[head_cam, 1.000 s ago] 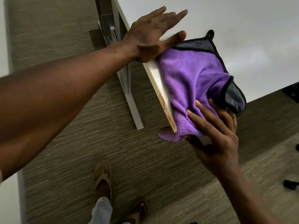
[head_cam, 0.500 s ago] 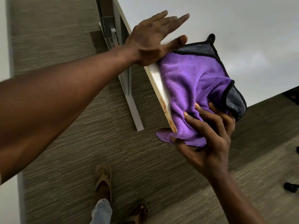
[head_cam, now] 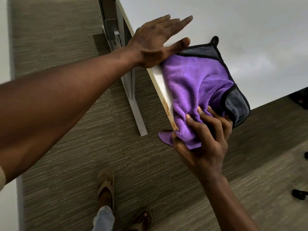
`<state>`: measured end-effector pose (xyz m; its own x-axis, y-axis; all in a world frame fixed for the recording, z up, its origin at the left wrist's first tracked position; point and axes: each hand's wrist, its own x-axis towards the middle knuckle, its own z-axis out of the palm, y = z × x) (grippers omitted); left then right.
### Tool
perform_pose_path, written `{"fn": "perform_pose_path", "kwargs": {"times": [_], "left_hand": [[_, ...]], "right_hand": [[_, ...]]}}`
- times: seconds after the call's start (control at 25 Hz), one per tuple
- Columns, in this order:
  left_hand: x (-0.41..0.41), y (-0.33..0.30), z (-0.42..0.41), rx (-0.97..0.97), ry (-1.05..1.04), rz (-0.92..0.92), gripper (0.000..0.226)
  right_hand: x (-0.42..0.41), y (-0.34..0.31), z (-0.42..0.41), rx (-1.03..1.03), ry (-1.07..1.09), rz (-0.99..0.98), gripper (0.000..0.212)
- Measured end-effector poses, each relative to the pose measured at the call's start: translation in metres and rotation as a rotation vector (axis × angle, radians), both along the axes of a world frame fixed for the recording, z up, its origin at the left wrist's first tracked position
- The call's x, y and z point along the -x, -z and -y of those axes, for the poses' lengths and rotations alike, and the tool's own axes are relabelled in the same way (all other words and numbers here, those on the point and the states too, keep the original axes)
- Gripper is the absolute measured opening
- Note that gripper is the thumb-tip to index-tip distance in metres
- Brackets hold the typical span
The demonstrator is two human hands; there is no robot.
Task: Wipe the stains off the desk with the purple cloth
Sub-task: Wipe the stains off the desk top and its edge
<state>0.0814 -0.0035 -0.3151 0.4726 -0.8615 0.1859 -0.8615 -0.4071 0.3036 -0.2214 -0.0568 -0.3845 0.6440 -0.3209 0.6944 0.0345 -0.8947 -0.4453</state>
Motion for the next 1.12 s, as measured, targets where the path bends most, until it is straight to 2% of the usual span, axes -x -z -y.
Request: {"fn": "perform_pose_path", "kwargs": {"times": [0.2,0.28,0.44,0.56,0.8,0.92,1.04,1.12], "left_hand": [[0.001,-0.002,-0.002,0.0,0.0,-0.008,0.074],[0.0,-0.003,-0.002,-0.005,-0.005,-0.01,0.073],[0.0,0.0,-0.002,0.018,-0.01,-0.025,0.074],[-0.001,0.0,-0.002,0.042,-0.001,-0.036,0.078],[-0.001,-0.001,-0.002,0.032,0.021,-0.045,0.082],[-0.001,-0.004,-0.003,0.021,0.033,-0.054,0.089],[-0.001,-0.004,-0.002,0.018,0.038,-0.055,0.091],[-0.002,-0.004,-0.002,0.022,0.036,-0.057,0.09]], "right_hand": [[-0.012,-0.007,-0.017,0.006,0.054,0.012,0.022],[-0.009,-0.009,-0.014,-0.025,0.03,0.001,0.025],[0.012,-0.012,0.003,0.027,-0.107,-0.116,0.046],[0.011,-0.011,0.002,0.036,-0.076,-0.124,0.041],[-0.007,-0.017,-0.02,-0.069,0.037,-0.035,0.037],[-0.017,-0.025,-0.018,-0.167,0.076,-0.006,0.026],[-0.013,-0.034,-0.005,-0.364,-0.001,-0.046,0.011],[0.0,-0.038,0.001,-0.432,-0.04,-0.071,0.012]]}}
